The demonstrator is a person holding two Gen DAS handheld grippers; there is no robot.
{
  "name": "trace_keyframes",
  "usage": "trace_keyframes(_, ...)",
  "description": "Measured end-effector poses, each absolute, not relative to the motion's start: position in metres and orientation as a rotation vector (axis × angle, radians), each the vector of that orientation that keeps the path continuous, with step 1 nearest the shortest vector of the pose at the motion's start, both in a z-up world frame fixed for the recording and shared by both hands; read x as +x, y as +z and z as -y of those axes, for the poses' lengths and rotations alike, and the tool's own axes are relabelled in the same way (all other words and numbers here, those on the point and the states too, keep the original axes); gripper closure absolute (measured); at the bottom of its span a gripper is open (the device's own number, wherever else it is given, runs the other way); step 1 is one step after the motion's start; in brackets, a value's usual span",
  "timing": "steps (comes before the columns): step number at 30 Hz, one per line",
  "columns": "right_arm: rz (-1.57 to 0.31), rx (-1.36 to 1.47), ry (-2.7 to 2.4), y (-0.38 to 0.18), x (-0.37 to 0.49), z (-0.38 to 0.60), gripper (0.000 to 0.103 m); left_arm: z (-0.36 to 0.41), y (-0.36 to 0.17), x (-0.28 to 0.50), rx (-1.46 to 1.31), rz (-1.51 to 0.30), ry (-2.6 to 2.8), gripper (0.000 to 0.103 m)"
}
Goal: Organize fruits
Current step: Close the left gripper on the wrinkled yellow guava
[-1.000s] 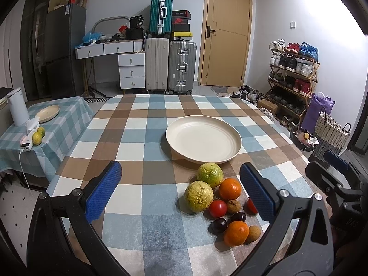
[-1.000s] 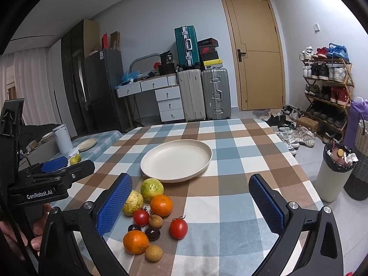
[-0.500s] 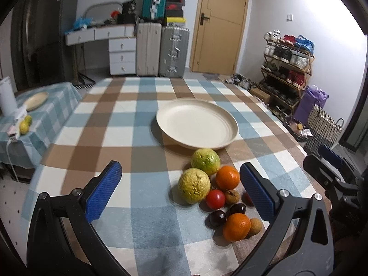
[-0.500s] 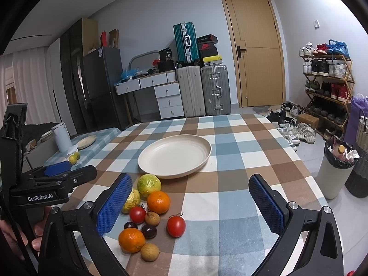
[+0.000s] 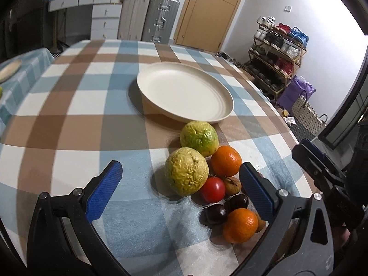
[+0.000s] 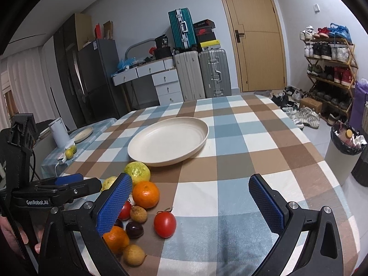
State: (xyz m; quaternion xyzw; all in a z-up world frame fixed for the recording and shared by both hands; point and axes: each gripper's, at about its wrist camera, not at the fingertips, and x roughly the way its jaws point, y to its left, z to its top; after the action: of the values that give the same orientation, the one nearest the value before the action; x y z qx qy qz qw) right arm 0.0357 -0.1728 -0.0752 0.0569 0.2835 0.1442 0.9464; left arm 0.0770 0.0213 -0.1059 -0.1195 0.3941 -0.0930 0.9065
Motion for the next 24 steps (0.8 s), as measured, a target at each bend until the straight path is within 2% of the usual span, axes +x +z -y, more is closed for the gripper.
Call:
trace_keyframes(5,-0.594,0.126,0.296,-0.083,0.048,0.174,0.0,-0.024,-0.118,0.091,-0.276,-0.835,-0.218,0.01)
trace_keyframes(8,-0.602,0.133,0.299,-0.086,0.053,0.175,0.0,-0.025,-0.121,0.096,-0.289,-0.848,-0.235,0.018)
trace_keyframes(13,-0.636,0.15,0.315,-0.091,0.063,0.176,0.0,-0.027,-0.13,0.105,-0.342,-0.877,-0.304,0.04)
trace_keyframes(19,-0.659,0.157,0.328,-0.094,0.066,0.175,0.0,-0.029,-0.137,0.113,-0.37,-0.895,-0.348,0.058)
trace_keyframes(24,-0.669,0.163,0.326,-0.095,0.067,0.175,0.0,-0.034,-0.139,0.113,-0.402,-0.891,-0.369,0.059)
